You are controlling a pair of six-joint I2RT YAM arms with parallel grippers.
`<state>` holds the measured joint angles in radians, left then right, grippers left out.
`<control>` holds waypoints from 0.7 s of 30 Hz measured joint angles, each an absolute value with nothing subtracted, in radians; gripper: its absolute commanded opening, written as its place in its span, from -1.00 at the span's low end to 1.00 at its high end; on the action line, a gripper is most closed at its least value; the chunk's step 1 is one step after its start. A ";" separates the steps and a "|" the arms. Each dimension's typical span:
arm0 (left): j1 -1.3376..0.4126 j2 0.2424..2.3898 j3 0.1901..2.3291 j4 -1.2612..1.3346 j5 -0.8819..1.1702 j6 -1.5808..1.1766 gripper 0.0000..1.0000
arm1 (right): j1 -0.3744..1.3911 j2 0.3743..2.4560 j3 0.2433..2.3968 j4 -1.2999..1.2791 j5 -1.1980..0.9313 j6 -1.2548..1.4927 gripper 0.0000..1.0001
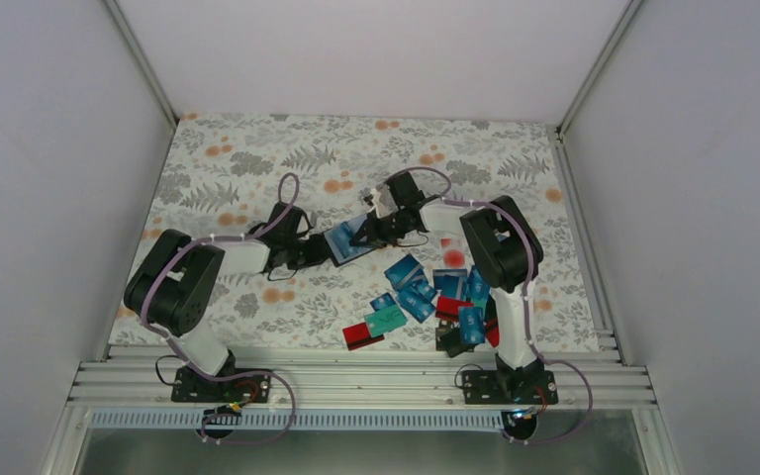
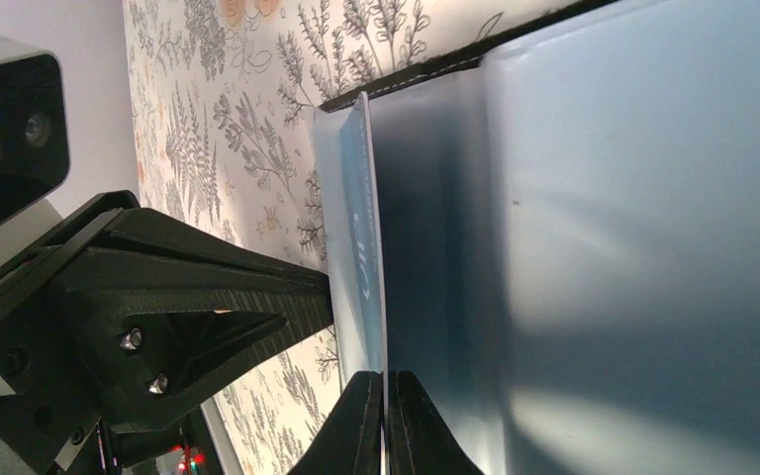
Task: Put the credit cards into the card holder
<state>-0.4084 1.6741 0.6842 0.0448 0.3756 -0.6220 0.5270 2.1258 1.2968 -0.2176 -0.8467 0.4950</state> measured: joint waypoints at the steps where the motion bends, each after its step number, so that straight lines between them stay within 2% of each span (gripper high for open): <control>1: -0.408 1.676 0.686 0.045 0.376 -0.622 -0.95 | 0.530 2.127 1.296 -0.211 -0.849 0.500 -0.91; 6: -0.409 1.680 0.690 0.044 0.377 -0.622 -0.95 | 0.548 2.127 1.295 -0.202 -0.848 0.514 -0.85; 11: -0.410 1.682 0.694 0.044 0.377 -0.622 -0.95 | 0.560 2.127 1.296 -0.241 -0.822 0.503 -0.26; 18: -0.412 1.682 0.696 0.040 0.374 -0.621 -0.95 | 0.568 2.103 1.325 -0.321 -0.781 0.455 0.22; 21: -0.413 1.682 0.697 0.039 0.372 -0.621 -0.95 | 0.568 2.093 1.341 -0.366 -0.753 0.432 0.35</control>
<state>-0.4126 1.6825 0.6968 0.0391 0.3717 -0.6212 0.5682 2.0926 1.3407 -0.3656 -0.7532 0.4324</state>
